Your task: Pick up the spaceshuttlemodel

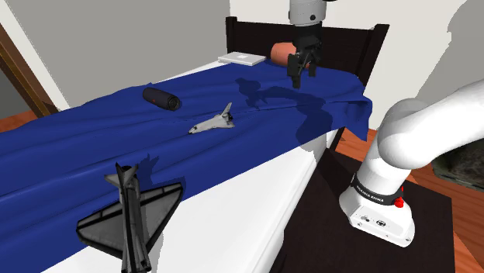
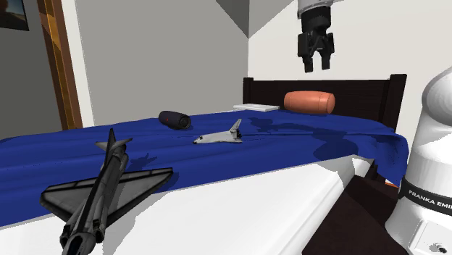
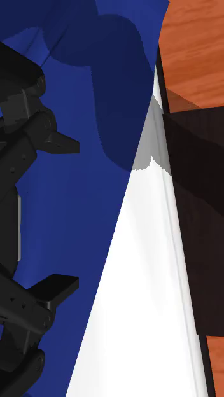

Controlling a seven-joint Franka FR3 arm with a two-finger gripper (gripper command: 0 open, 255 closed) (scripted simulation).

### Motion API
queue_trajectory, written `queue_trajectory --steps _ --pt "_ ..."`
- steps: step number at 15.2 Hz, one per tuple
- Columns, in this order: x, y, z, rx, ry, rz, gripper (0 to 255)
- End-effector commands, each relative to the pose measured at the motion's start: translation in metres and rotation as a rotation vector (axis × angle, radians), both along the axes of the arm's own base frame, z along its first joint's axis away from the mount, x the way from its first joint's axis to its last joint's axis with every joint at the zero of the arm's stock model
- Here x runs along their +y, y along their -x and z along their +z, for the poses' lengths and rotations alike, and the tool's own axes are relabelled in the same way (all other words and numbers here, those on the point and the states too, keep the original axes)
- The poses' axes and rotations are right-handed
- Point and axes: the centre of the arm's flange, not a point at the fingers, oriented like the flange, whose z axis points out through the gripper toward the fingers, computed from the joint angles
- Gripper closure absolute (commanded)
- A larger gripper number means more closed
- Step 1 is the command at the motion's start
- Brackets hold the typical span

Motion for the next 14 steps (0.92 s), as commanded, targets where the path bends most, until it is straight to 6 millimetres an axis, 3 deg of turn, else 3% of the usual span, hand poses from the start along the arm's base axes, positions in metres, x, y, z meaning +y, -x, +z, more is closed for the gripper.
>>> queue_trajectory --steps 1,8,14 --pt "0.0 0.0 0.0 0.0 0.0 0.0 0" --pt "-0.034 -0.072 -0.04 0.011 -0.015 0.257 0" --pt "-0.048 -0.139 -0.075 0.021 -0.028 0.477 0"
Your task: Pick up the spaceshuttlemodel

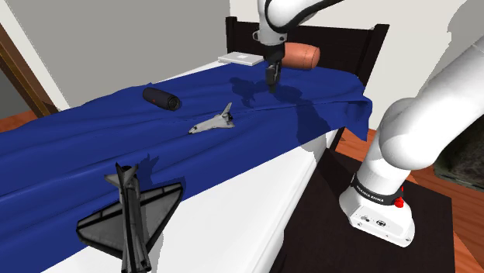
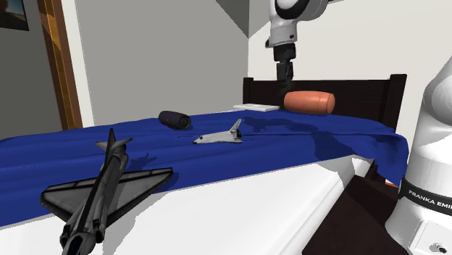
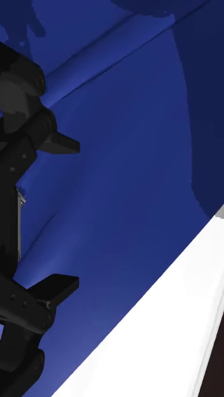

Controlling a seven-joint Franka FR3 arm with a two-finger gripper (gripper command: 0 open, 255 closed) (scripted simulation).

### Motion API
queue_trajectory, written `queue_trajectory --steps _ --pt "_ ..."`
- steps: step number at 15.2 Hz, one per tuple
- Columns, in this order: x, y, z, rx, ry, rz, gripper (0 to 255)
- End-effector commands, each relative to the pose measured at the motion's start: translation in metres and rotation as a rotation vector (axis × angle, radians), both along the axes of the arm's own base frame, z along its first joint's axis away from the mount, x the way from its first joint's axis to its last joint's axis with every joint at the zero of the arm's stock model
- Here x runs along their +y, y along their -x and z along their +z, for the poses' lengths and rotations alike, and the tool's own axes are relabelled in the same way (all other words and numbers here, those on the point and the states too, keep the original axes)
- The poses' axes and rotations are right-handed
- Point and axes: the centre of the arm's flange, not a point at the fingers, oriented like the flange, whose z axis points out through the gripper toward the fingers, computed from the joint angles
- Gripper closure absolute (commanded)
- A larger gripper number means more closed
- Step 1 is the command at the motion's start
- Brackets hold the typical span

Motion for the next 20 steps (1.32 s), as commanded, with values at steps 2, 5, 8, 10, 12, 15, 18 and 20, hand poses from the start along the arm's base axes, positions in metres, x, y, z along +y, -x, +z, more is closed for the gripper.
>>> queue_trajectory --steps 2,5,8,10,12,15,18,20 --pt "-0.001 -0.035 -0.02 0.004 -0.006 0.115 0" --pt "0.0 -0.068 -0.038 0.009 -0.012 0.225 0" --pt "0.006 -0.102 -0.056 0.014 -0.019 0.335 0" --pt "0.011 -0.124 -0.068 0.017 -0.023 0.408 0" --pt "0.018 -0.145 -0.081 0.02 -0.027 0.482 0" --pt "0.032 -0.176 -0.099 0.025 -0.034 0.592 0" --pt "0.049 -0.205 -0.117 0.03 -0.04 0.702 0" --pt "0.062 -0.223 -0.13 0.033 -0.045 0.775 0"
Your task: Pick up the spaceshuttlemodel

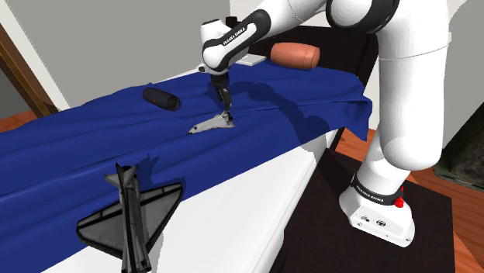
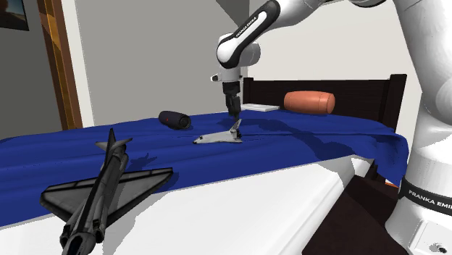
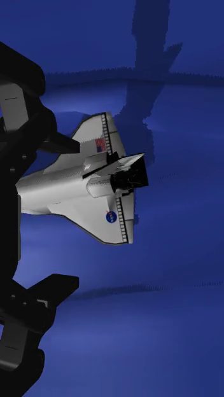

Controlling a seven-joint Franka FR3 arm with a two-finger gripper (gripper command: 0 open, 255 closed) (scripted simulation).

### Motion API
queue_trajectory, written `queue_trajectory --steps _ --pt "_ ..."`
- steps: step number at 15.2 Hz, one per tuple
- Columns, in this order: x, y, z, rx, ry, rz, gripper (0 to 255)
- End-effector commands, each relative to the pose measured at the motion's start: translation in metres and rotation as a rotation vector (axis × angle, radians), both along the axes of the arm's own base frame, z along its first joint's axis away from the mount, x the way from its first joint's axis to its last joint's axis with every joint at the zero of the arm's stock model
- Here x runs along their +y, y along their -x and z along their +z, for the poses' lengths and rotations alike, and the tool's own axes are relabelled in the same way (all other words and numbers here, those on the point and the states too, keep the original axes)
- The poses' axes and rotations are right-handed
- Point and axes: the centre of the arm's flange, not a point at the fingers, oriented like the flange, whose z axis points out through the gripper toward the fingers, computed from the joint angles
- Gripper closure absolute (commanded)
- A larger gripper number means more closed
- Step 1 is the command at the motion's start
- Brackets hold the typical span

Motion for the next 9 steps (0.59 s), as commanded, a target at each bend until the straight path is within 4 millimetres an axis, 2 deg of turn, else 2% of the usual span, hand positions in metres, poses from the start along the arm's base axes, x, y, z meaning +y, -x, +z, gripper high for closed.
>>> queue_trajectory --steps 1,4,9 --pt "0.011 -0.018 -0.012 0.003 -0.005 0.077 0" --pt "0.034 -0.042 -0.031 0.008 -0.012 0.187 0" --pt "0.038 -0.045 -0.054 0.008 -0.012 0.2 0"
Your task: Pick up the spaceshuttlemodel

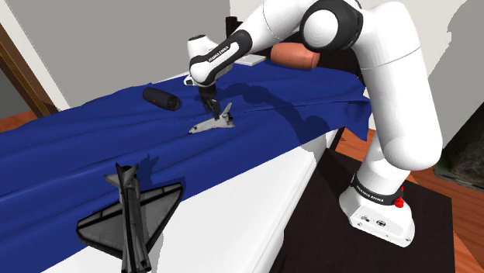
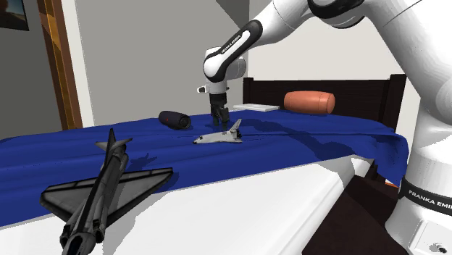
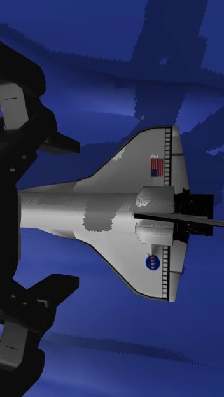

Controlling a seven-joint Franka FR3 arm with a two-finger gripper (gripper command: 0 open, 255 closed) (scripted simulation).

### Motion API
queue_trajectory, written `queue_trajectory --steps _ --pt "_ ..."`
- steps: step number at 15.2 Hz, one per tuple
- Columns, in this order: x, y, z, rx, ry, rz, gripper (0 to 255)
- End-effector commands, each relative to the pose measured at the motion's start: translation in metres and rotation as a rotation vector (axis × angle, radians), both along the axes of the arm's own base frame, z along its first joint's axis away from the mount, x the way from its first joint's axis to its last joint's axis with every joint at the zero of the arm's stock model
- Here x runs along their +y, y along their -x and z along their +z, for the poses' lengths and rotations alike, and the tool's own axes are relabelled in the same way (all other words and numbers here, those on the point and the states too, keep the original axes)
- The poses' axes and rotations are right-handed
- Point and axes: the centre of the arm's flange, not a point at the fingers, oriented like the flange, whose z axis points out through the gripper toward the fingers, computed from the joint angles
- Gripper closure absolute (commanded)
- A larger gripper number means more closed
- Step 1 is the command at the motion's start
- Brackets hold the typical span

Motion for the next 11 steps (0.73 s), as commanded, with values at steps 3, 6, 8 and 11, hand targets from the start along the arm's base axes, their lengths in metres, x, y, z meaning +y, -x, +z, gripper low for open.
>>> queue_trajectory --steps 3,6,8,11 --pt "0.0 0.0 -0.024 0.0 0.0 0.002 0" --pt "0.0 0.0 -0.024 0.0 0.0 0.002 255" --pt "0.001 0.0 -0.024 0.0 0.0 0.002 255" --pt "0.0 0.0 -0.024 0.0 0.0 0.002 255"
